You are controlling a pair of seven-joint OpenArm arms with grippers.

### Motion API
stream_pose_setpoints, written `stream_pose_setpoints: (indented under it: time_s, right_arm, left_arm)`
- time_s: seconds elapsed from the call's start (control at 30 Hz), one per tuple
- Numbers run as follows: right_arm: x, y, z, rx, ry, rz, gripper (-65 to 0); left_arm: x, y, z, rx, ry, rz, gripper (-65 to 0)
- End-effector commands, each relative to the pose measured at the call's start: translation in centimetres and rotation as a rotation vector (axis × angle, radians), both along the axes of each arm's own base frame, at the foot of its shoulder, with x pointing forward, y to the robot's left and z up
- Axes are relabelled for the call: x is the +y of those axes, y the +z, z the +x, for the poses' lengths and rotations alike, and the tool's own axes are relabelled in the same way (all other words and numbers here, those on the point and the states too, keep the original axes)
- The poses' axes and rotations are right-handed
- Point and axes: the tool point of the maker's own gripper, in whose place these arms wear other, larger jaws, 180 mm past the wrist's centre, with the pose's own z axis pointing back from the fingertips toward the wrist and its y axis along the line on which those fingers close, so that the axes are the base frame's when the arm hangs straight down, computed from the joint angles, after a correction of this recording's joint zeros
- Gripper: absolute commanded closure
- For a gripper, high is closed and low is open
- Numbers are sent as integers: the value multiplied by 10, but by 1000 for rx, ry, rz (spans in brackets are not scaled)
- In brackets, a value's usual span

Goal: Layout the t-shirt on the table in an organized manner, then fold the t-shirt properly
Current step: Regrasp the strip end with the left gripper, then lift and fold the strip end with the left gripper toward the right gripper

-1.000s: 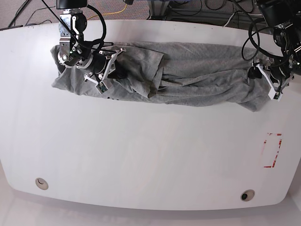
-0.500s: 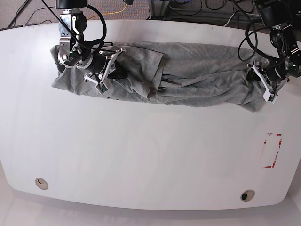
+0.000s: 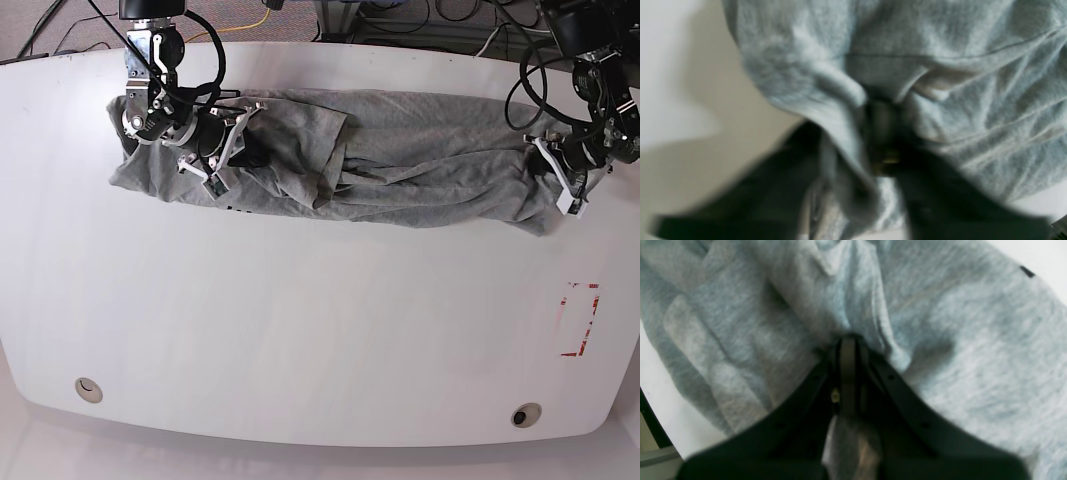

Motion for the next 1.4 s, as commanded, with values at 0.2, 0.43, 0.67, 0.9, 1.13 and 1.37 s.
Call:
stream_pose_setpoints:
  time_s: [0.2, 0.43, 0.67, 0.9, 1.13, 1.37]
  right_arm:
    - [-3, 5, 5, -21, 2, -12, -5]
    - [-3, 5, 5, -21, 2, -12, -5]
    - [-3, 5, 5, -21, 2, -12, -5]
    - [-2, 5, 5, -21, 1, -10, -5]
    - [-2, 8, 10, -32, 1, -10, -5]
    - [-2, 8, 11, -33, 1, -10, -5]
  left_arm:
    - [-3, 44, 20, -115, -65, 94, 0]
    - [-11, 88, 35, -241, -122, 177, 0]
    - [-15, 117, 42, -260, -150, 255, 0]
    - [-56, 123, 56, -270, -221, 230, 0]
    - [-125, 122, 70, -313, -345, 129, 0]
    - [-203, 121, 69, -334, -495, 23, 0]
